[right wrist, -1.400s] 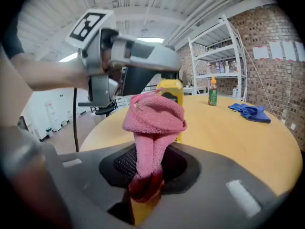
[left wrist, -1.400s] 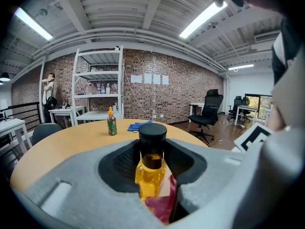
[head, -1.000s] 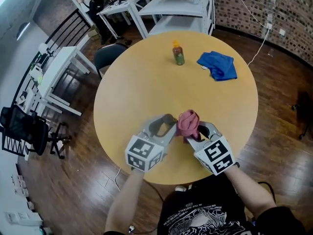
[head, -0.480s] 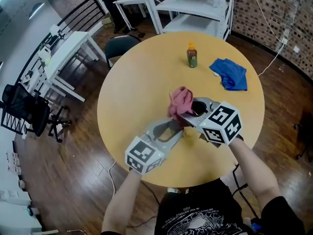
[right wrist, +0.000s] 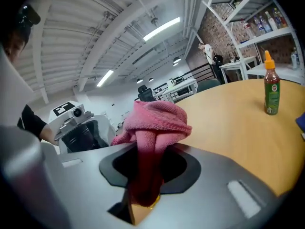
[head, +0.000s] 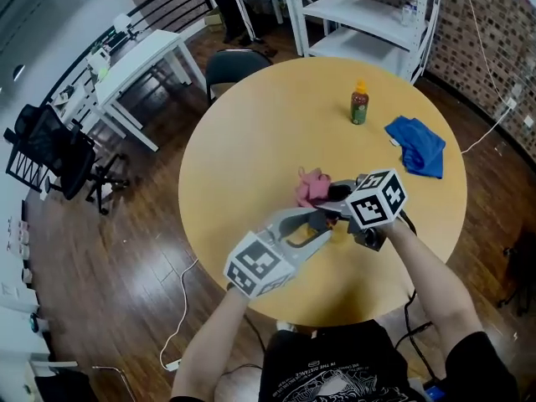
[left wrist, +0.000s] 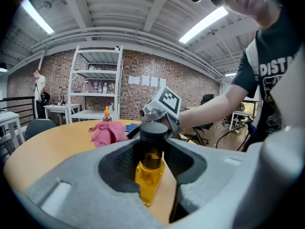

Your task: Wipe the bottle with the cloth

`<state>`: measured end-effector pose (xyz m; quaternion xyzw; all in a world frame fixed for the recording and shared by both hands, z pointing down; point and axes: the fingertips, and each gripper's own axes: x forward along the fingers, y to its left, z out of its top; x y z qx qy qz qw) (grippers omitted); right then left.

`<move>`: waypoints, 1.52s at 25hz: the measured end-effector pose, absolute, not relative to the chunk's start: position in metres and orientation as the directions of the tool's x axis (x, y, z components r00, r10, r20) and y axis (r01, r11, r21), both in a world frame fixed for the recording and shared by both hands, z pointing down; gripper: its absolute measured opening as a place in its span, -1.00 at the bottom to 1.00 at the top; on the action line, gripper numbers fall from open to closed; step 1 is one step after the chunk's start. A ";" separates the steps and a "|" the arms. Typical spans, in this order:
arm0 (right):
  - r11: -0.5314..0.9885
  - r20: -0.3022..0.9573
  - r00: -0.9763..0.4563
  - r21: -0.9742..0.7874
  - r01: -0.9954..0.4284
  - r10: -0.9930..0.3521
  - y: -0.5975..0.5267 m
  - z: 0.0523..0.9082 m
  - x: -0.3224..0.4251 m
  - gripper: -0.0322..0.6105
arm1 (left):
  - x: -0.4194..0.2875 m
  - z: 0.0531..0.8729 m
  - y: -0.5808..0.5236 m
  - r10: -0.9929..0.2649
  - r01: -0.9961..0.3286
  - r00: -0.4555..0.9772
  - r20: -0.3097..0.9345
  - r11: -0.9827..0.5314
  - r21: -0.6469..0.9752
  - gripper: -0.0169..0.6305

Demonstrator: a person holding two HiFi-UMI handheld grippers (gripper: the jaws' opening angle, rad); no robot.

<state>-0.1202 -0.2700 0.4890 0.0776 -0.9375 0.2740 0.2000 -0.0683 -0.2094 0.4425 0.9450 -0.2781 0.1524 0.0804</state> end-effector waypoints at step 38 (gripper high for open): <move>0.732 0.572 -0.544 -0.671 0.121 0.614 -0.229 0.553 -0.169 -0.59 | -0.065 0.442 -0.211 -0.499 -0.546 0.807 0.317 -0.834 0.078 -0.45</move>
